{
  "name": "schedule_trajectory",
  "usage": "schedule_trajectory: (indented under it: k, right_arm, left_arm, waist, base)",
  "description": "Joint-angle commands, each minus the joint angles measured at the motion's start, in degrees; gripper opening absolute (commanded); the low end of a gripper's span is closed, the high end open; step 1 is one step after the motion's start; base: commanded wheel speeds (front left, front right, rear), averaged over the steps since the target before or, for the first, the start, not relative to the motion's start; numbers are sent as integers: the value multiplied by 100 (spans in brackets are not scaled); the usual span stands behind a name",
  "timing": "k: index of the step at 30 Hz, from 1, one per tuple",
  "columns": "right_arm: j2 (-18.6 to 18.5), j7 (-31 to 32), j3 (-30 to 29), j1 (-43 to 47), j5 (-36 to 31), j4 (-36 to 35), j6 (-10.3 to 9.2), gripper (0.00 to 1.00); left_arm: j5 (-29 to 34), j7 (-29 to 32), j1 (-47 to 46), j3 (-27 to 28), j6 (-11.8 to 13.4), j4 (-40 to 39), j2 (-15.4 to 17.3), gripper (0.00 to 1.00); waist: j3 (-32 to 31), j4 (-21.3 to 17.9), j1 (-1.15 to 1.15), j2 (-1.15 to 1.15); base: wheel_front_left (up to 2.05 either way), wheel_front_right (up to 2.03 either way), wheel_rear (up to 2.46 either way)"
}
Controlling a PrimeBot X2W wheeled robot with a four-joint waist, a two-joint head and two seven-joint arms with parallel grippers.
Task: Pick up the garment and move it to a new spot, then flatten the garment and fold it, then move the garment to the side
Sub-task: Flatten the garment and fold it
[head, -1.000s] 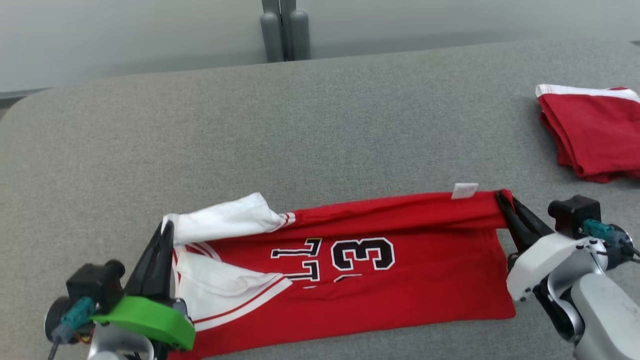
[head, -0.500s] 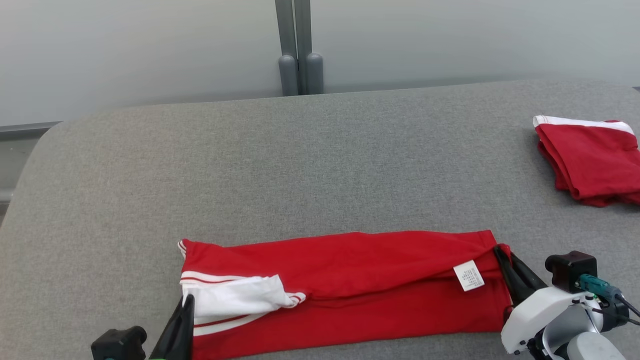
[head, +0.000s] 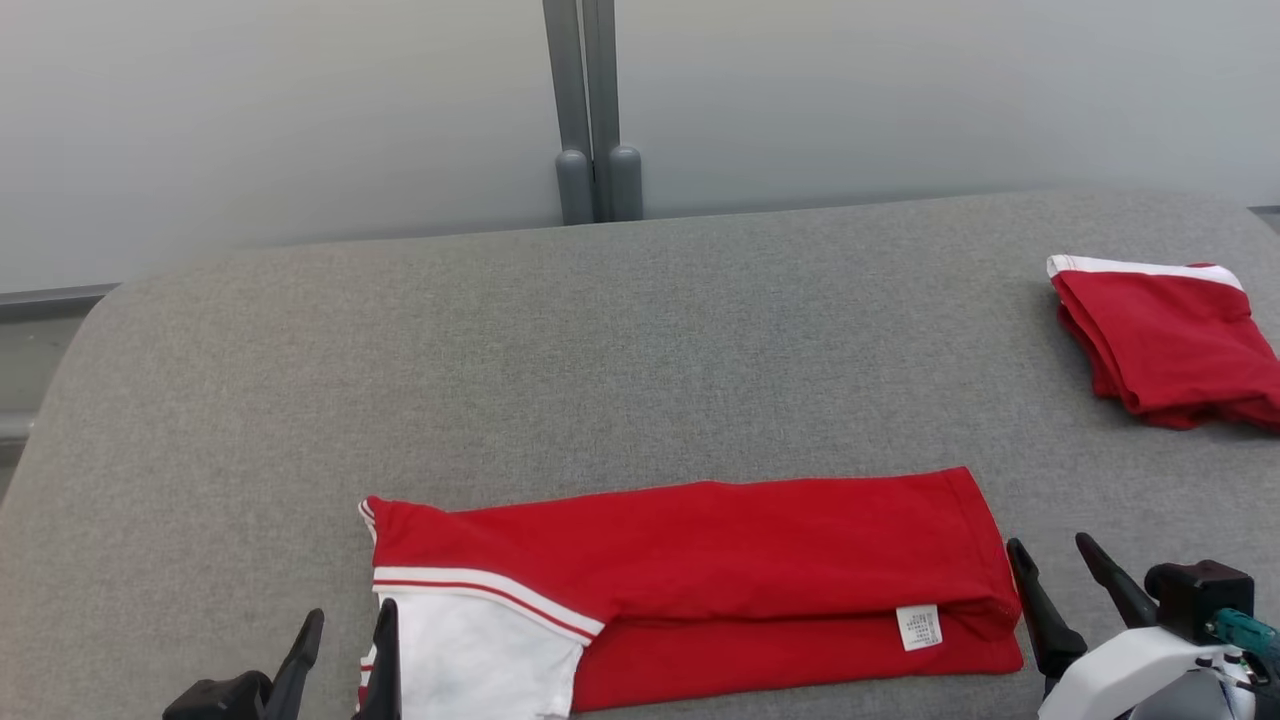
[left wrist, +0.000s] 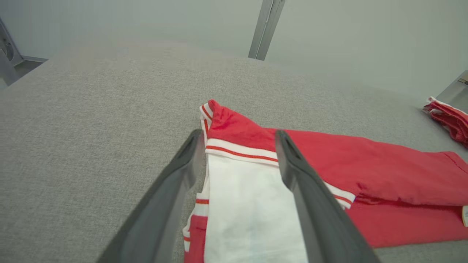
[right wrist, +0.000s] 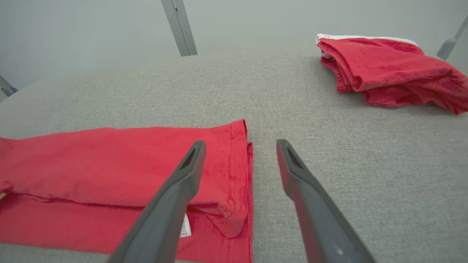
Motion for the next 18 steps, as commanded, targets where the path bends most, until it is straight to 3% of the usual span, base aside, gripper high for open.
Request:
schedule_trajectory:
  k: [1,9,18]
  right_arm:
    - [35,13,-88,111,-53,-108,-2,100]
    - [247,286,-545,209,-219,-417,-1,100]
    - [385,922,-521,-371,-119,296,-2,100]
  left_arm:
    - [14,-25,74,14,49,-63,31,100]
    - [109,-118,-87,9,139,-194,-8,100]
    - [233,-226,-338,-56,193,-29,-107,100]
  waist:
    - [-51,-24,0,0]
    - [-139,-49,0,0]
    - [-128,100,0,0]
  base:
    - [0,0,0]
    - [0,0,0]
    - [0,0,0]
